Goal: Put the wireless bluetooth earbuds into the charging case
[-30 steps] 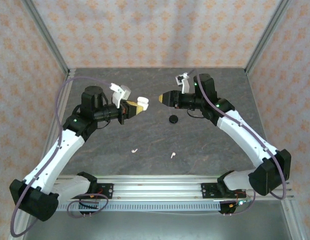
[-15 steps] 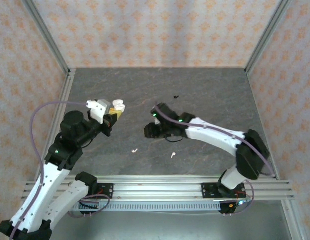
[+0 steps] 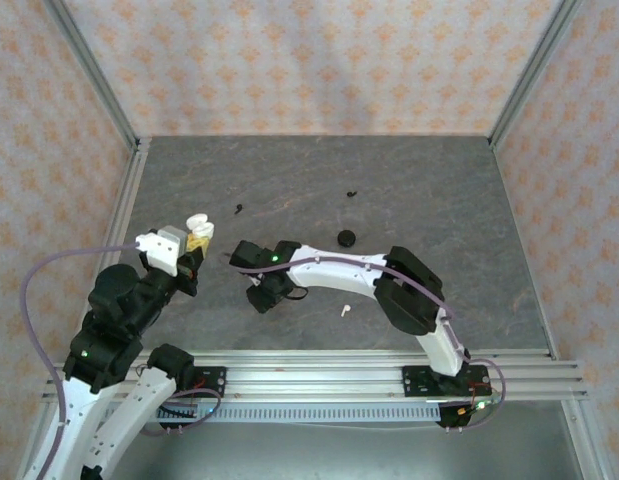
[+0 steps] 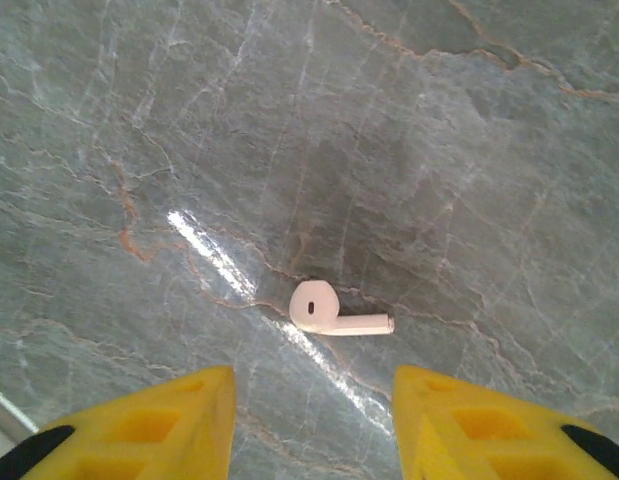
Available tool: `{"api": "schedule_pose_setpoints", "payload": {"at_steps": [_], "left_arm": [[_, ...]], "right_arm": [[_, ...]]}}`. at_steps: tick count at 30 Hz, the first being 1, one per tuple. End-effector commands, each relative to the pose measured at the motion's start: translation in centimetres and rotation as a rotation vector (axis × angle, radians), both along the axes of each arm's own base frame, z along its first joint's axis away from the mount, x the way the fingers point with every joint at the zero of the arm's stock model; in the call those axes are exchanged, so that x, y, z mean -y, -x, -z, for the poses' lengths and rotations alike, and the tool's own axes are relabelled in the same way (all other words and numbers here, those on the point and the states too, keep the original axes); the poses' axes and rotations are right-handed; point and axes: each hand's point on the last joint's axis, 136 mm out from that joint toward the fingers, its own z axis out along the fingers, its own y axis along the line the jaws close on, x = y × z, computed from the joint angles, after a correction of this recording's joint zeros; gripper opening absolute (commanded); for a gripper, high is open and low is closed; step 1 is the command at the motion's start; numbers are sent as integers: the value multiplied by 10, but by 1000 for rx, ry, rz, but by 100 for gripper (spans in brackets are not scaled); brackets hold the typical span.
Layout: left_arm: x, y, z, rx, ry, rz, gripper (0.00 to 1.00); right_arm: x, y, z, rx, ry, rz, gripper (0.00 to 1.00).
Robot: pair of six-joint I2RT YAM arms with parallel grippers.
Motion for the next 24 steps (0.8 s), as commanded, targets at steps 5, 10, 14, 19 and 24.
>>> {"api": "schedule_pose_setpoints", "payload": {"at_steps": [5, 10, 14, 19, 24], "left_arm": [[-10, -3, 9, -22, -38, -59, 0], [-12, -6, 17, -41, -45, -72, 0], [-11, -8, 21, -41, -50, -73, 0], [-8, -13, 21, -47, -46, -66, 0], [-5, -17, 23, -58, -51, -55, 0]], "right_arm": [[9, 1, 16, 9, 142, -118, 49], [8, -7, 27, 40, 179, -132, 49], [11, -23, 29, 107, 225, -102, 47], [21, -41, 30, 107, 230, -8, 43], [36, -59, 30, 58, 206, 110, 43]]}}
